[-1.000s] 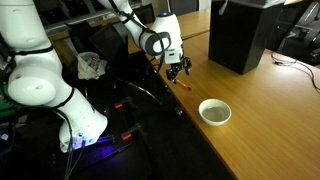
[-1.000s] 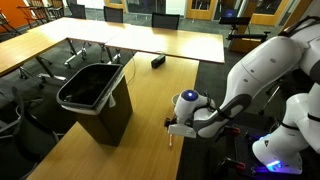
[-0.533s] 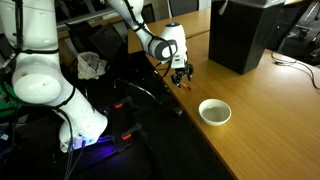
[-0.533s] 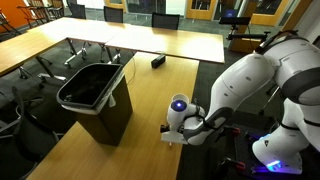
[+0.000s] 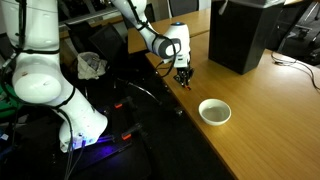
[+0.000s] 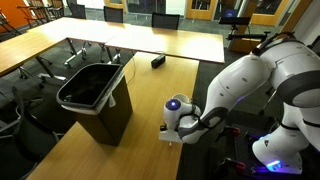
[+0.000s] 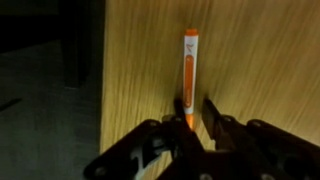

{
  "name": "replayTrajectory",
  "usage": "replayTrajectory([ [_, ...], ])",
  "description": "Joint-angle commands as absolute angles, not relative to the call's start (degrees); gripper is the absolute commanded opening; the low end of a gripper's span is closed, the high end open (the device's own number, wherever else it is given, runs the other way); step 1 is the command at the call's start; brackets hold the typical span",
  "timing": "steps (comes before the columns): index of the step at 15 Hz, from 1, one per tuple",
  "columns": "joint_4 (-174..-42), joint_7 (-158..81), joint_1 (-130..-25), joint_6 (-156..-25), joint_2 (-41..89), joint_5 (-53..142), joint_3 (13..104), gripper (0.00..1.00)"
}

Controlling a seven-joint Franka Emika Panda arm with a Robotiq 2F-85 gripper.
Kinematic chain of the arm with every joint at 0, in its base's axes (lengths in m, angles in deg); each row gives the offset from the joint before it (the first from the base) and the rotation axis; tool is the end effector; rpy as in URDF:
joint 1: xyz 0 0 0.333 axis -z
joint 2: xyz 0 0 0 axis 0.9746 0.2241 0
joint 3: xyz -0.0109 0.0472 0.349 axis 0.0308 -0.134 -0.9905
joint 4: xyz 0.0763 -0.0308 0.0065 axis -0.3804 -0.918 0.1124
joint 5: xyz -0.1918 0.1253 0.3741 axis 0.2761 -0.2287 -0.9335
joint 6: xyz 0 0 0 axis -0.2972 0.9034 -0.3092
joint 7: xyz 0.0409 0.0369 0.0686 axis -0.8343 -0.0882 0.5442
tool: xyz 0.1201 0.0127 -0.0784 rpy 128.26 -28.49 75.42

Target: Put the orange marker inside the white bowl

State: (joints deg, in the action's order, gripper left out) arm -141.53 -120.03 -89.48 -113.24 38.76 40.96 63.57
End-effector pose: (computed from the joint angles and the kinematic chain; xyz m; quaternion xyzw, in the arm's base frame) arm 0.5862 0.0307 0.0895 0.7557 -0.6538 0.0315 0.0220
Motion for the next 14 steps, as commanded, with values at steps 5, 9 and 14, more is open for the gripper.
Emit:
replayTrajectory([
  [5, -143.13, -120.61, -92.02, -111.66, 35.68, 42.58, 67.54, 0.03],
  [9, -143.29, -130.89, -101.2, -111.44, 34.33, 58.74, 82.26, 0.03],
  [14, -141.88, -136.94, -101.65, -110.86, 33.3, 72.82, 89.35, 0.03],
])
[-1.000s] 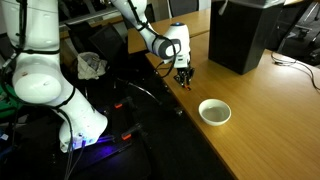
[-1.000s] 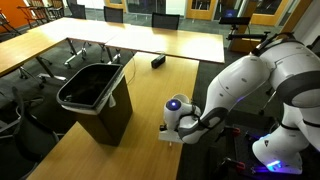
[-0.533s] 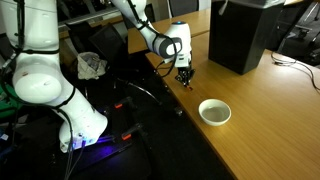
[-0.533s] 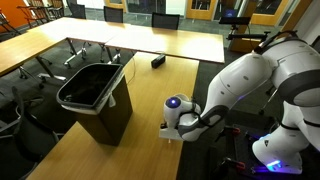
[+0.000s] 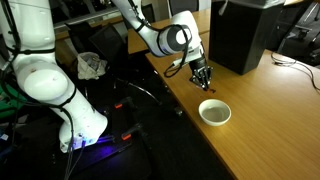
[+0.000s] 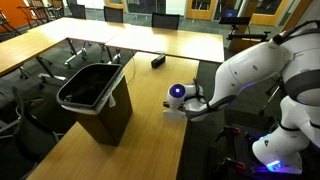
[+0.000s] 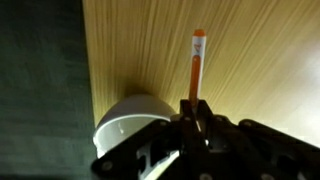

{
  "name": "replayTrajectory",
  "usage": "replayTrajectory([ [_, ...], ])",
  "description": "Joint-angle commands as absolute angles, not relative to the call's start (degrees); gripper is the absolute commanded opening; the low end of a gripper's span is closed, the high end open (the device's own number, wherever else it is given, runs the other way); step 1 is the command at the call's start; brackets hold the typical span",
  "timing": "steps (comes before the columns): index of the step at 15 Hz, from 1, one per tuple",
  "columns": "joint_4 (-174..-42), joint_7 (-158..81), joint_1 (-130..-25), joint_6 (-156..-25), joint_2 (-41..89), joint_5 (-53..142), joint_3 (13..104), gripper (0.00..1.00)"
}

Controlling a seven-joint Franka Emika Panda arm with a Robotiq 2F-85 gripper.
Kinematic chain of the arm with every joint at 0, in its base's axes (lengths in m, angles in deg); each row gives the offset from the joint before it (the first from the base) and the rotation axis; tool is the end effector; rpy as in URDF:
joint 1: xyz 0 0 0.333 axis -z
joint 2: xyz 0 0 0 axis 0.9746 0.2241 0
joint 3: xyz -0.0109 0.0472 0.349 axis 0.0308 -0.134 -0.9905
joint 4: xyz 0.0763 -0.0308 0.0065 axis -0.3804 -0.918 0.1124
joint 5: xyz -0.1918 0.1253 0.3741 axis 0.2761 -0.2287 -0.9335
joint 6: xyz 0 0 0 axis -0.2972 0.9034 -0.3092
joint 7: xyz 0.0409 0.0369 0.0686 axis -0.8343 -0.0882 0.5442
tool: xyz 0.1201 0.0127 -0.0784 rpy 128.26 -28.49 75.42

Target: Put the orange marker inside the white bowl

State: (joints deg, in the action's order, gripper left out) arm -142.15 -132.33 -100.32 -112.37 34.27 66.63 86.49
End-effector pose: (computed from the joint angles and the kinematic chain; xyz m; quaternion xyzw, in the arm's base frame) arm 0.5993 -0.0899 0.1648 0.7449 -0.6312 0.1789 0.1211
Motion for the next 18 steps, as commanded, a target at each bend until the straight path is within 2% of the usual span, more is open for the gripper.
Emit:
replayTrajectory([
  [1, -141.33, -138.92, -101.93, -110.94, 33.53, 75.54, 90.86, 0.03],
  [5, -139.4, -141.46, -99.1, -109.56, 33.96, 81.14, 92.35, 0.03],
  [8, -140.0, -134.97, -92.47, -107.31, 32.77, 75.98, 87.66, 0.03],
  [12, -139.48, -136.47, -88.76, -107.14, 33.86, 77.55, 87.08, 0.03],
  [13, -139.62, -136.6, -88.31, -107.23, 33.81, 77.76, 87.04, 0.37],
  [15, -140.35, -135.77, -87.47, -108.01, 33.17, 77.71, 86.31, 0.44],
  [18, -142.32, -133.54, -86.64, -108.34, 30.45, 77.16, 84.07, 0.66],
])
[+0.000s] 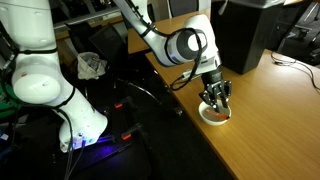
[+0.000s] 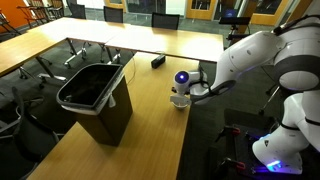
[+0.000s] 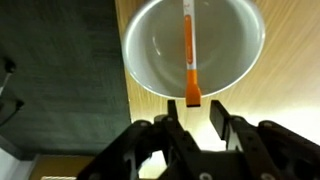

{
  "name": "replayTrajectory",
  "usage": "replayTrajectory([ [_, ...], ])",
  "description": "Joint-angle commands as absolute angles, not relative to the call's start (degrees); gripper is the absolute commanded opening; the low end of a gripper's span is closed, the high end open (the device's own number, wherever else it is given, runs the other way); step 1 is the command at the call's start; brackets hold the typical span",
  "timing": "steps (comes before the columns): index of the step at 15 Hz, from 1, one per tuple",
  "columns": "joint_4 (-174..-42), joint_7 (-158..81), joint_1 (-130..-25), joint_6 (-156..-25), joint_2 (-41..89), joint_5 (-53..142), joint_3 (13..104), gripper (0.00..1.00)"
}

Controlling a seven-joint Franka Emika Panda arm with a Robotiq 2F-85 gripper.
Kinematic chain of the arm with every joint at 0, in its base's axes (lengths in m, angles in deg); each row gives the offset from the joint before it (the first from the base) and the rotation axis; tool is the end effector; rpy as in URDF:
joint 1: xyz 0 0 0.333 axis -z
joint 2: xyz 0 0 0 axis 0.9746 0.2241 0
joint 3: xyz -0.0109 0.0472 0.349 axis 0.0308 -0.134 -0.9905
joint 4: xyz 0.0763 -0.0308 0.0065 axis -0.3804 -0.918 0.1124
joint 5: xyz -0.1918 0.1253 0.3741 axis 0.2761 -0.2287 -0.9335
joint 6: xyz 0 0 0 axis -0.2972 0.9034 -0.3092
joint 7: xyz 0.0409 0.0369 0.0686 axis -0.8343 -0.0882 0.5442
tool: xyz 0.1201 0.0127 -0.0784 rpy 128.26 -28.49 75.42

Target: Put the orange marker inside the white bowl

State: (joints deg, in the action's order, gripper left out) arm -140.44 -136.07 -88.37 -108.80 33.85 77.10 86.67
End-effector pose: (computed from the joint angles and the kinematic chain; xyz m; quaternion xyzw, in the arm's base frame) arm 0.5729 -0.2164 0.1748 0.6955 -0.6687 0.1868 0.1848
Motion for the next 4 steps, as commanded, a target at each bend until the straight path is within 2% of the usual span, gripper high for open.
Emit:
replayTrajectory([
  [1, -143.14, -132.15, -85.77, -108.08, 29.06, 75.99, 82.61, 0.75],
  [4, -145.82, -126.68, -83.14, -106.95, 24.24, 72.19, 79.1, 0.97],
])
